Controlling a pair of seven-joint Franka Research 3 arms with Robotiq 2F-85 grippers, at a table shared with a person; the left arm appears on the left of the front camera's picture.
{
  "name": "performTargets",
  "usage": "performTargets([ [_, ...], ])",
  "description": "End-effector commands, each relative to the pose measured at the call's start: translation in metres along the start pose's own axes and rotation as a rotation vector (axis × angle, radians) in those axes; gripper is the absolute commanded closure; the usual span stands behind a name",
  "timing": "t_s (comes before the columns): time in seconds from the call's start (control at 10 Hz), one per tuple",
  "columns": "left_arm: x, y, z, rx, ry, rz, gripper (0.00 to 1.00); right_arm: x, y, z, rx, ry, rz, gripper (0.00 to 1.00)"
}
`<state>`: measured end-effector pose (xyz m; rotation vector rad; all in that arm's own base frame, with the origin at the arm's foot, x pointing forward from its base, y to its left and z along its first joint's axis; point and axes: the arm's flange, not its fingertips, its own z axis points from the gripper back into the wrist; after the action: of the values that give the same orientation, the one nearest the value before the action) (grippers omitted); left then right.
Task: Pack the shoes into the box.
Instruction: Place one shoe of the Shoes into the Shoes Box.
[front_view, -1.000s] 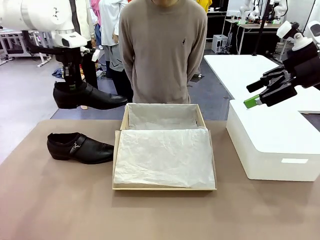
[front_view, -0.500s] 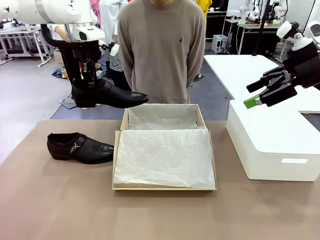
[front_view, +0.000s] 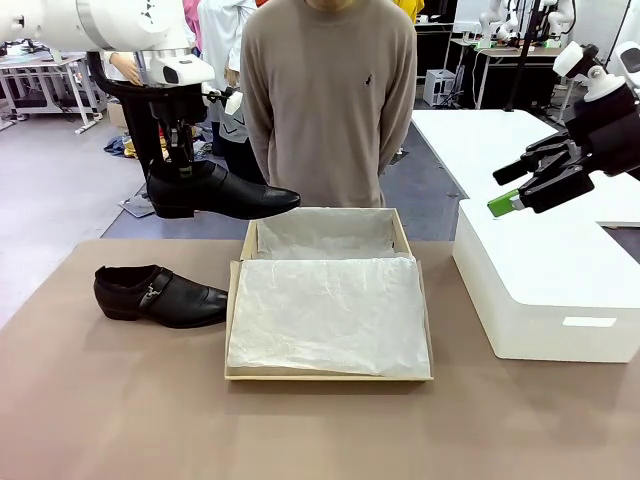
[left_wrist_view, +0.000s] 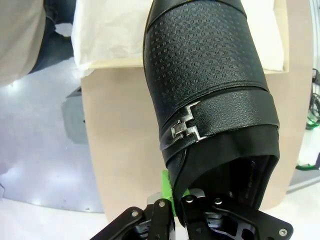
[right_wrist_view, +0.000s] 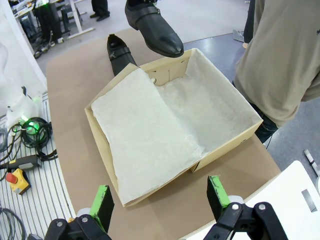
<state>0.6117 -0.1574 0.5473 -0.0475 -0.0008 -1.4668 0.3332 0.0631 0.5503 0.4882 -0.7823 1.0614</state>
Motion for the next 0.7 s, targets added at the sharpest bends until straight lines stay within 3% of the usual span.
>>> performTargets([
  [0.0,-0.002,-0.001,0.005,0.012,0.000,0.002,1.00,0.001,-0.004,0.000,0.016,-0.031,0.024,0.00],
  [0.2,0.000,0.000,0.000,0.000,0.000,0.000,1.00,0.001,-0.004,0.000,0.016,-0.031,0.024,0.00],
  [0.6,0.062,0.006,0.010,-0.016,-0.060,0.016,1.00,0.001,-0.004,0.000,0.016,-0.031,0.024,0.00],
])
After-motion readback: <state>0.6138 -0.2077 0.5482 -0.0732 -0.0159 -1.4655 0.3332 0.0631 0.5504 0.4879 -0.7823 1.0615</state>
